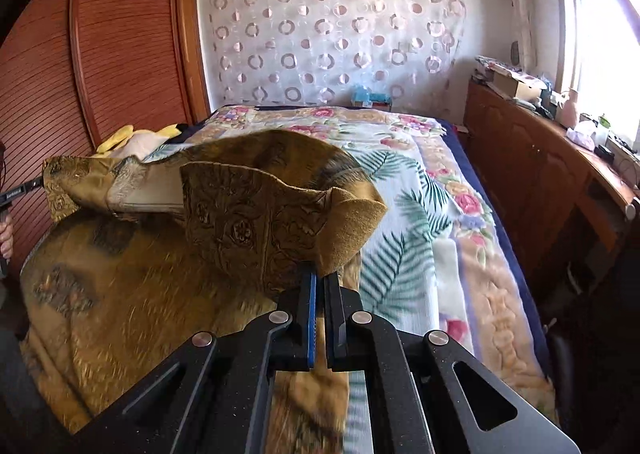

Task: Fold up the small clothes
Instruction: 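Lift and fold the shirt over with both grippers, then open them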

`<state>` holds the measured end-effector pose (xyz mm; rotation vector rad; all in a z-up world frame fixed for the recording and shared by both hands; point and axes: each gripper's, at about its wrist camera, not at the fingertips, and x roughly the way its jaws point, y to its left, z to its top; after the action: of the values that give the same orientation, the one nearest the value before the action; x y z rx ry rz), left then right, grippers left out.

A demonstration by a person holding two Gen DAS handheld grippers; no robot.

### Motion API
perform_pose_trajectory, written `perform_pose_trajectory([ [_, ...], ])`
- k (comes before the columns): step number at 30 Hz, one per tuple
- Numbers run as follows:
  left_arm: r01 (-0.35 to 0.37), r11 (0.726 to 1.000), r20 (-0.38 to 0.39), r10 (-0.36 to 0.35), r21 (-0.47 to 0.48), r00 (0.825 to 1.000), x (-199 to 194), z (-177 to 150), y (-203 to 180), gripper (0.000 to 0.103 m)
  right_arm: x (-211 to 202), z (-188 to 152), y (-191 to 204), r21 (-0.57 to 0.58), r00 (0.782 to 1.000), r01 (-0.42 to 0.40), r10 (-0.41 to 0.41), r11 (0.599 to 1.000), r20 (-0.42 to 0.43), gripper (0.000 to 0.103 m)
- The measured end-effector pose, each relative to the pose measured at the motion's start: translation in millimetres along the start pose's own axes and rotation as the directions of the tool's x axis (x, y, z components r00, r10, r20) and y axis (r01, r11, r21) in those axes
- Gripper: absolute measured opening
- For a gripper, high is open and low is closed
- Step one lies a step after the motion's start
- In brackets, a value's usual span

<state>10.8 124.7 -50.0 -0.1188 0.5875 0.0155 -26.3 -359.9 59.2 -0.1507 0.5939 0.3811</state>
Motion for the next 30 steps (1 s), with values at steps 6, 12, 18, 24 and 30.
perform_pose_trajectory([
  [6, -0.007, 1.000, -0.048, 0.006, -0.020, 0.999, -29.9, -14.0, 11.7, 0.004, -19.6, -1.2, -4.0, -0.026, 0.995, 0.010, -0.013, 1.000, -0.101, 0.003],
  [12, -0.042, 0.999, -0.062, 0.042, 0.002, 0.997, -28.4, -15.6, 16.9, 0.034, -28.7, 9.6, -1.1, -0.057, 0.993, 0.025, -0.032, 0.998, -0.116, 0.010],
  [18, -0.069, 0.998, -0.055, 0.069, -0.001, 0.996, -27.8, -9.1, 26.9, 0.080, -49.9, 13.4, -11.4, -0.078, 0.990, 0.077, -0.086, 0.994, -0.110, 0.021],
  [24, -0.042, 0.999, -0.056, 0.043, 0.018, 0.997, -0.1, 16.4, 19.8, 0.083, -54.5, 23.5, -15.5, -0.073, 0.990, 0.127, -0.131, 0.989, -0.054, 0.048],
  [30, 0.000, 0.997, -0.100, 0.007, 0.072, 0.995, 40.5, 44.9, 12.0, 0.083, -19.2, 43.4, -27.3, -0.010, 0.995, 0.101, -0.101, 0.995, -0.011, 0.048],
])
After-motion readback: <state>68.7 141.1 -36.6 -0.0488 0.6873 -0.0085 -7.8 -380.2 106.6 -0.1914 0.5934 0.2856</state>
